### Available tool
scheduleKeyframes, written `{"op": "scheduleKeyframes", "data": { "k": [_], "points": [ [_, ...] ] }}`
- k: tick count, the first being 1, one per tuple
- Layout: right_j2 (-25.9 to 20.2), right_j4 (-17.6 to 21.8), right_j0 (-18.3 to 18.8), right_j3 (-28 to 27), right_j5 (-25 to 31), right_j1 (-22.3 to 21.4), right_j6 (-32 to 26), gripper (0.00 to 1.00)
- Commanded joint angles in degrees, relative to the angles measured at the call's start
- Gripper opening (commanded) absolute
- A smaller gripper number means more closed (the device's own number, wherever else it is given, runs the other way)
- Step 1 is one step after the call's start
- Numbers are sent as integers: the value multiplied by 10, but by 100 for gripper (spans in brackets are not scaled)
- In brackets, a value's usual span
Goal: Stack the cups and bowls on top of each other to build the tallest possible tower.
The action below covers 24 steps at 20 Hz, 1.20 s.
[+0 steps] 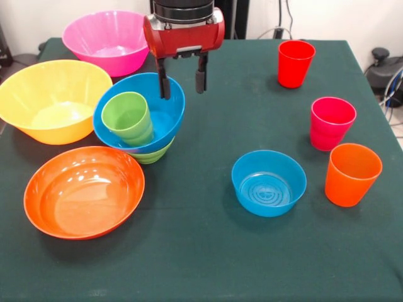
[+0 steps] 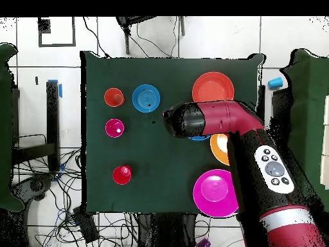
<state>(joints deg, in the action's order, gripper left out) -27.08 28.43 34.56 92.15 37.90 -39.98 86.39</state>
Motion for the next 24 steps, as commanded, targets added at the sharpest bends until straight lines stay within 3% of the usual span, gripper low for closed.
{"op": "scheduleKeyframes", "data": {
  "k": [1, 16, 24],
  "points": [
    [-33, 16, 3, 34, 62, 35, -91, 100],
    [-34, 22, 9, 38, 67, 60, -83, 100],
    [7, 52, -21, 10, 115, 69, -76, 100]
  ]
}}
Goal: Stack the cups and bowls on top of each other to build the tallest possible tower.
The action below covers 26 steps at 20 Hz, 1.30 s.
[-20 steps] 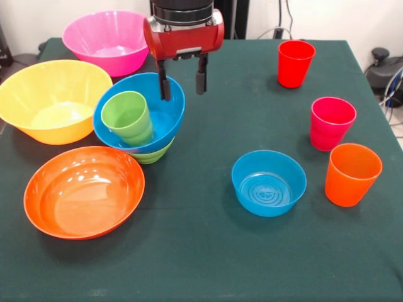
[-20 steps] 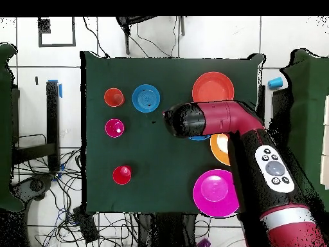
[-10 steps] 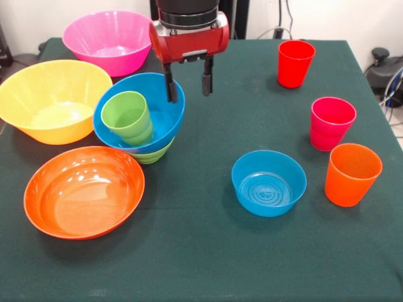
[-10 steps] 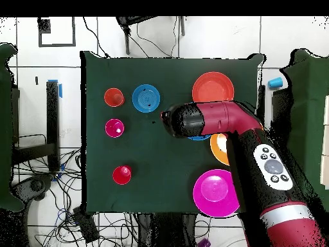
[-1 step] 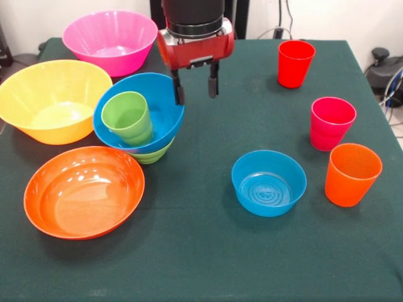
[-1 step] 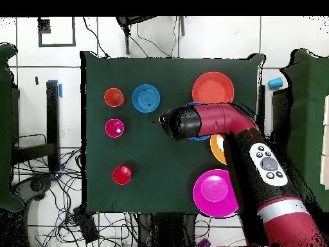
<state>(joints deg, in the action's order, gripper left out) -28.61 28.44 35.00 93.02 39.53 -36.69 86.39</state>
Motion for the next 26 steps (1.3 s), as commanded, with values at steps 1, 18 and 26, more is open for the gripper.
{"op": "scheduleKeyframes", "data": {
  "k": [1, 18, 26],
  "points": [
    [27, 57, -29, -2, 103, 39, -76, 100],
    [45, 101, -52, -47, 128, 69, -56, 100],
    [40, 93, -57, -66, 133, 72, -58, 100]
  ]
}}
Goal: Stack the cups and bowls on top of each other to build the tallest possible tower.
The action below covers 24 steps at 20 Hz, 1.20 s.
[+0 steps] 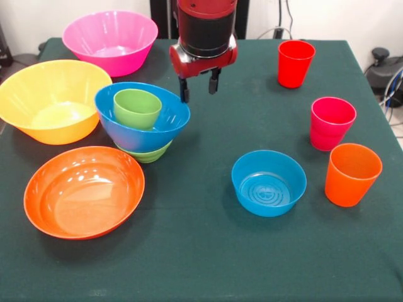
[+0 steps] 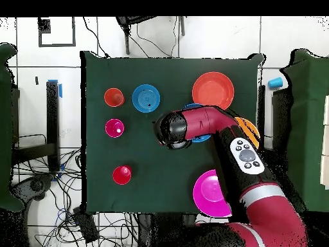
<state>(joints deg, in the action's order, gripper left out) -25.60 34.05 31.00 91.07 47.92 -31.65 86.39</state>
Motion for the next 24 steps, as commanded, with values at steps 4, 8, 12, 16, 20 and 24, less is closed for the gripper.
{"op": "scheduleKeyframes", "data": {
  "k": [4, 8, 12, 16, 20, 24],
  "points": [
    [5, 25, -4, -15, 48, -13, -63, 100],
    [-3, 8, 5, 20, 57, -56, -69, 100],
    [-7, -1, 7, 34, 69, -80, -70, 100],
    [-11, -9, 3, 36, 85, -97, -69, 100],
    [-13, -12, 0, 37, 86, -103, -64, 100],
    [-14, -7, -1, 33, 81, -98, -59, 100]
  ]
}}
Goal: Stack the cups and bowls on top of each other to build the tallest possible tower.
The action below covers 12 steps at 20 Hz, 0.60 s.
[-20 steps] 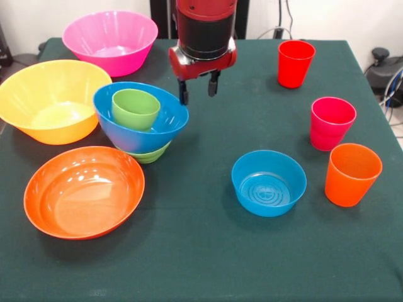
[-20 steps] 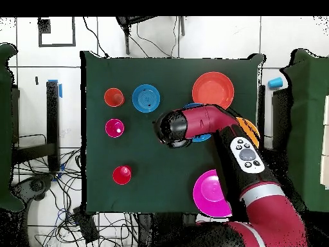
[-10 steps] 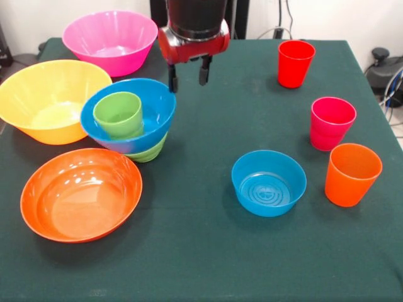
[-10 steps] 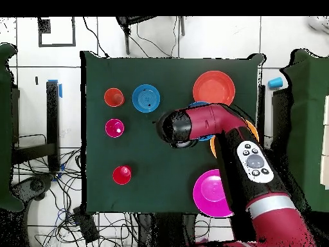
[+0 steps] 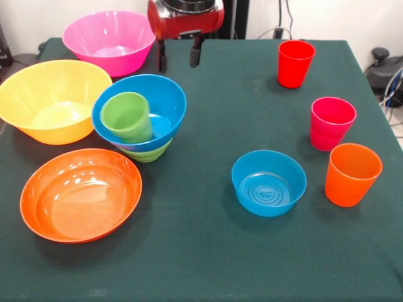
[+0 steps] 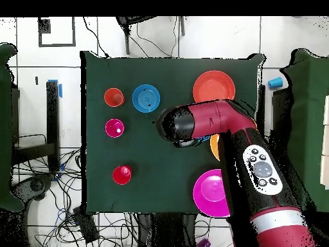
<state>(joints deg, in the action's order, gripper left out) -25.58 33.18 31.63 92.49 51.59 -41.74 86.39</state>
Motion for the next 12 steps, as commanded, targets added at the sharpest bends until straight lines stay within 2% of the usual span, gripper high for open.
{"op": "scheduleKeyframes", "data": {
  "k": [1, 12],
  "points": [
    [-14, 1, -6, 18, 45, 2, -59, 100],
    [-12, 12, 8, 11, 38, 4, -74, 100]
  ]
}}
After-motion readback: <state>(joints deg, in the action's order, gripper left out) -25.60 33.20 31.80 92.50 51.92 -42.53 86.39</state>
